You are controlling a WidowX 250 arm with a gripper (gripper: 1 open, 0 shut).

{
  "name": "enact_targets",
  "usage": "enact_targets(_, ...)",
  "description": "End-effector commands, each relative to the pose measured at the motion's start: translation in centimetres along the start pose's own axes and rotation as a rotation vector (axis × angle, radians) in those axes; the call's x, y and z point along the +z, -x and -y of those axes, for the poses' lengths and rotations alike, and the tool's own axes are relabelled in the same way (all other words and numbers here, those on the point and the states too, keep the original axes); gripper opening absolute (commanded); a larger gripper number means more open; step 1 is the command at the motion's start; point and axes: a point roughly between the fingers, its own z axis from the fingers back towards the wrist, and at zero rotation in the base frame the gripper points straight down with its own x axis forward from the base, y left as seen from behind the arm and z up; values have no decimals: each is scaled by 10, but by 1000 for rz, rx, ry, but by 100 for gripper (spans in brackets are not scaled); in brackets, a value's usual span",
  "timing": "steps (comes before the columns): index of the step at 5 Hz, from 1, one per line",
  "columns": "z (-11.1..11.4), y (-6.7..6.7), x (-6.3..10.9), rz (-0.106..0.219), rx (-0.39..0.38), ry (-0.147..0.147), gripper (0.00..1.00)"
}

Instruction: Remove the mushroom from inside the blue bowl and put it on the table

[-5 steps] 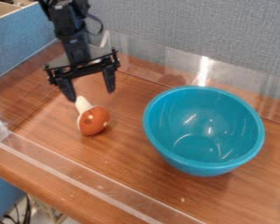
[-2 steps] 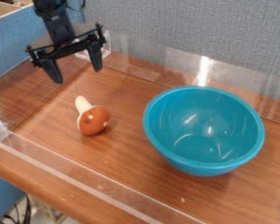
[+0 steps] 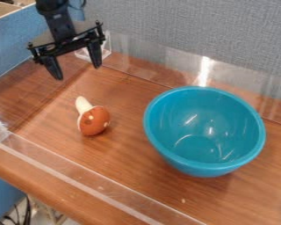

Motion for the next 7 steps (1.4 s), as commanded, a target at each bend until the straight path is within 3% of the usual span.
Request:
enact_targets(1,22,-4,8,62,-53,24,100)
enact_targets(2,33,0,5,68,-93,21,100)
enact_targets(4,21,-44,1,108,-108,25,100)
enact_targets(5,29,-51,-3,118,-115,14,0)
enact_targets(6,33,-48,-11,101,-139,-10,0)
enact_targets(7,22,-43,-28,89,-130,-35,0)
